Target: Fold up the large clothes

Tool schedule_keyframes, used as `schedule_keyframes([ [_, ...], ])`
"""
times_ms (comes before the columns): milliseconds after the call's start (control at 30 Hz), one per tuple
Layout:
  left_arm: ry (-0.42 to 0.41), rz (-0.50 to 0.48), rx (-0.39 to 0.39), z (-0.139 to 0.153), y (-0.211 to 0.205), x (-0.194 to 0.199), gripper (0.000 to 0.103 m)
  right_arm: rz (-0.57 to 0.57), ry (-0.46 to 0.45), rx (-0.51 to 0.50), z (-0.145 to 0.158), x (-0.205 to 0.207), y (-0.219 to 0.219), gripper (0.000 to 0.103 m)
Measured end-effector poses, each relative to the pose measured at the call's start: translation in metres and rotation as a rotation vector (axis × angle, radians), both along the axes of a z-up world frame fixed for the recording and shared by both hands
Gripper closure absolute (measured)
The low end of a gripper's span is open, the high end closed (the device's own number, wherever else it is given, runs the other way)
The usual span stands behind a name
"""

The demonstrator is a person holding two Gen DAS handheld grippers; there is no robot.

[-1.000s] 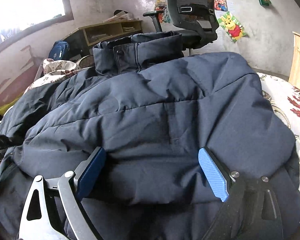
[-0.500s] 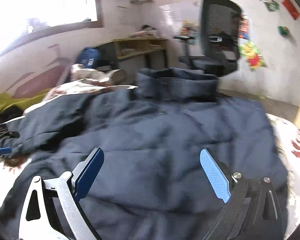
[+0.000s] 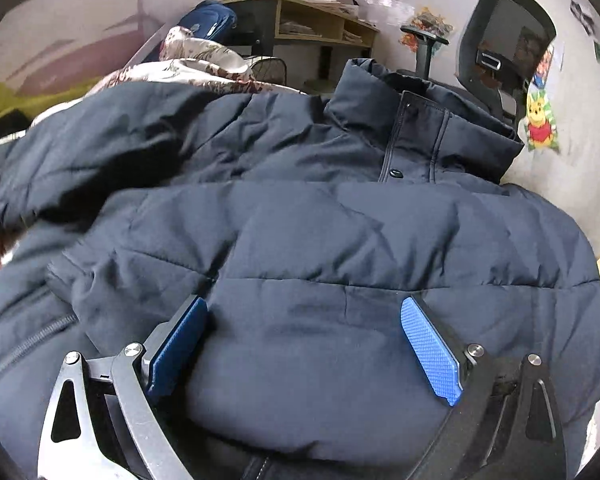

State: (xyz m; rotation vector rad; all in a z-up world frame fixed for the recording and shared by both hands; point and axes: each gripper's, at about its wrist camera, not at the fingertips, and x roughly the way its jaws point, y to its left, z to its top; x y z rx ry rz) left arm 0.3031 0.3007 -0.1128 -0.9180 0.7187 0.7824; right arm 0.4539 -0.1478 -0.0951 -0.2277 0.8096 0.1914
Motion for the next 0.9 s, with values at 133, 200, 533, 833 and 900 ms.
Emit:
schedule_keyframes([
  [133, -0.016, -0.030, 0.048, 0.011, -0.003, 0.019, 0.057, 0.003, -0.034, -0.033, -0.006, -0.004, 0.003, 0.005],
  [200, 0.014, -0.057, 0.111, 0.022, -0.011, 0.032, 0.080, 0.002, -0.048, -0.040, -0.008, -0.006, 0.003, 0.004],
  [533, -0.113, -0.271, 0.418, 0.132, -0.072, 0.046, 0.094, 0.001, -0.158, 0.165, 0.021, -0.035, -0.026, 0.004],
  [833, -0.336, -0.553, 0.592, 0.233, -0.185, 0.048, 0.094, -0.135, -0.193, 0.381, 0.058, -0.069, -0.103, 0.004],
  [900, -0.379, -0.626, 0.573, 0.242, -0.213, 0.050, 0.094, -0.168, -0.202, 0.403, 0.065, -0.074, -0.124, 0.004],
])
